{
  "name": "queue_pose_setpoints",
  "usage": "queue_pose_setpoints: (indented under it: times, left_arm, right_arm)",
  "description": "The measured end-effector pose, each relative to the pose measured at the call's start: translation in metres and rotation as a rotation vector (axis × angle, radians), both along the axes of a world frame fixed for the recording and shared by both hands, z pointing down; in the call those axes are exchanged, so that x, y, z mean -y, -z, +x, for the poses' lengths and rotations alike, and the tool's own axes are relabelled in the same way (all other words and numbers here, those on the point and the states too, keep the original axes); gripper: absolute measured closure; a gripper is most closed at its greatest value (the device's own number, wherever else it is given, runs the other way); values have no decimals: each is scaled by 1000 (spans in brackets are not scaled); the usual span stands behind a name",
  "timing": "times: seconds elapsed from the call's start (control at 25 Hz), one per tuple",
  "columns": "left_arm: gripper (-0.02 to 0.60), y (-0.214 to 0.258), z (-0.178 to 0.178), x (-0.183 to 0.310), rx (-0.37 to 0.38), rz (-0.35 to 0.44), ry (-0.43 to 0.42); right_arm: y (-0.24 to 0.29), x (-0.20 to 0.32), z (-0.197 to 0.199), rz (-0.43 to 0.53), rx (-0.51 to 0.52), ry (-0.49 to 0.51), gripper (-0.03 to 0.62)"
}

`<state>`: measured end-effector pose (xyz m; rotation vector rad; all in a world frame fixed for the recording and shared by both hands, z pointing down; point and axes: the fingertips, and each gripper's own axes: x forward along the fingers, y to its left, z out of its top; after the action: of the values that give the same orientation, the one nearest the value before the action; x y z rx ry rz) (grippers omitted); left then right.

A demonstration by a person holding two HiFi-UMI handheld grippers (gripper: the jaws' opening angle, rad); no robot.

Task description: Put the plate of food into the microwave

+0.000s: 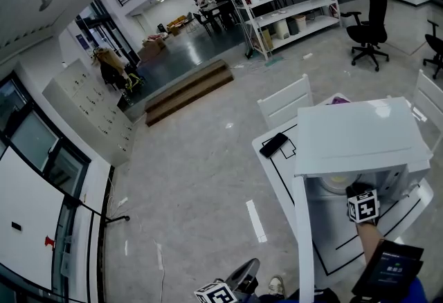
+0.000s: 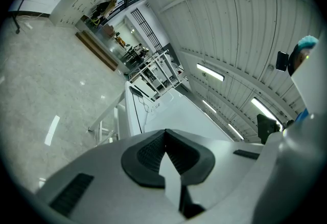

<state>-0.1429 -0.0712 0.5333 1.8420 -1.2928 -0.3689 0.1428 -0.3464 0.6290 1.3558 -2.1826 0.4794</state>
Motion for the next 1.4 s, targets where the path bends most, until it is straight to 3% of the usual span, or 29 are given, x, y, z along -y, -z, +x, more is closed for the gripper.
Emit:
queue_pose_setpoints:
  times: [0.28,0.48,0.76,1.08,1.4]
  left_arm:
    - [575,-2,11,3,-6,10,-31]
    - [575,-2,25,-1,-15,23,-59]
    - [575,-4,43,-17,-20,29,-84]
    - [575,-9,65,-33,-39,24,-102]
    - [575,-21,76,-36,-56,38,-184]
  right_arm:
    - [7,-18,15,17,48,-31,510]
    - [18,-39,19,15,179,-63,511]
    - [37,-78,20,43,294,-81,591]
    - [52,-125,22,56,370,-66,592]
    - [70,-174,20,76,462,-104,592]
